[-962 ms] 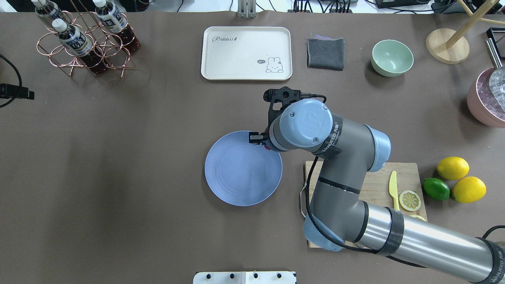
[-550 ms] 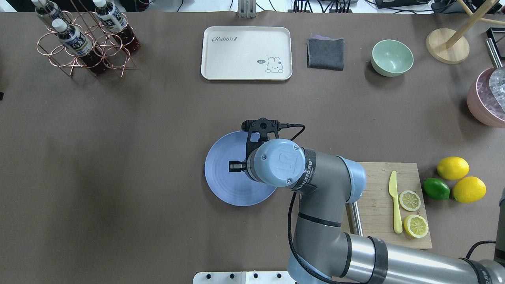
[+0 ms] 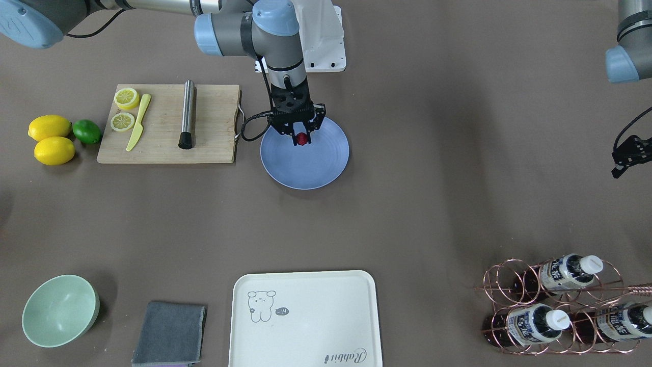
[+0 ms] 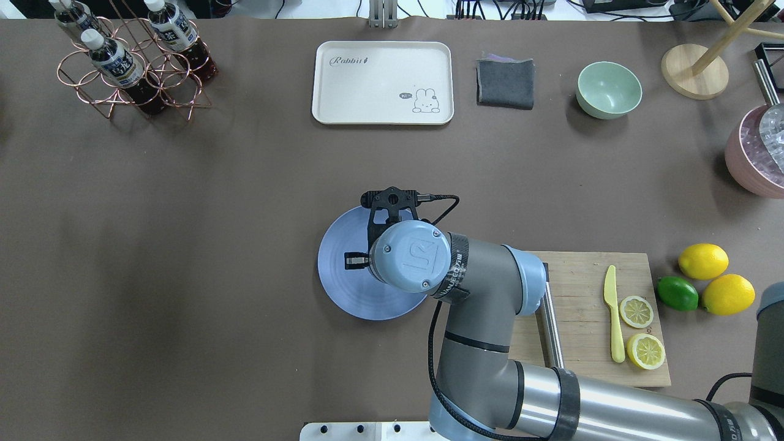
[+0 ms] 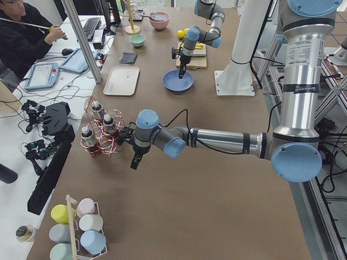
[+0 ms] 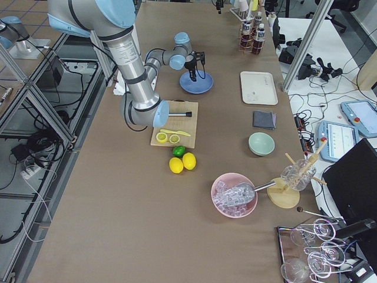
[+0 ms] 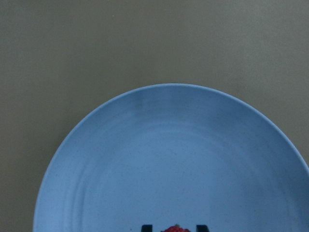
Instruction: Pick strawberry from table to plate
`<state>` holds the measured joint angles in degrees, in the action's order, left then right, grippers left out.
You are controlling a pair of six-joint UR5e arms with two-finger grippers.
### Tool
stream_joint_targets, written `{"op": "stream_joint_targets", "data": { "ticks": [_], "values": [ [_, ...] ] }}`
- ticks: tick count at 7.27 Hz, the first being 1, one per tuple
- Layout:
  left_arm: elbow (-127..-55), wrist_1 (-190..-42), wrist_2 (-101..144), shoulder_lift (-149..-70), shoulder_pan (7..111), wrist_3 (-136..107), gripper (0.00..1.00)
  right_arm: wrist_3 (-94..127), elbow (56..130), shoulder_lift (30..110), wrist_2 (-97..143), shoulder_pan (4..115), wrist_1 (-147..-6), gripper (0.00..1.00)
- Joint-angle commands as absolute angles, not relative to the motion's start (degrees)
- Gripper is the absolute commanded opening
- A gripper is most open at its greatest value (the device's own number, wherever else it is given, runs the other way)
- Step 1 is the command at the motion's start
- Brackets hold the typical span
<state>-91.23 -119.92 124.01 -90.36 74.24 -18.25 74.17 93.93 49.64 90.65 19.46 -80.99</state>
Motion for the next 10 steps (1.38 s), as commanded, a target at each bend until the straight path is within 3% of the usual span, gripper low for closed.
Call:
{"op": "stream_joint_targets", "data": {
  "ticks": [1, 3, 6, 8, 10],
  "values": [
    [-91.1, -120.0, 124.0, -90.1, 74.3, -18.2, 0.98, 74.9, 93.1, 49.0, 90.6, 19.6, -80.7, 0.98],
    [-91.1, -120.0, 124.0, -90.1, 74.3, -18.2, 0.98, 75.1, 96.0, 49.6, 91.1, 20.6, -81.4, 1.0],
    [-91.2, -120.2, 124.1, -90.0, 74.3, -18.2, 0.98, 74.2, 109.4, 51.1, 100.3, 29.8, -100.1, 1.0],
    [-91.3, -120.1, 124.1, -89.7, 74.4, -18.2, 0.98, 66.8, 115.4, 55.3, 106.8, 38.1, -108.4, 1.0],
    [-91.2, -120.0, 127.1, -89.6, 76.9, -18.1, 0.98, 52.3, 118.9, 64.4, 109.7, 45.1, -111.3, 1.0]
  ]
}}
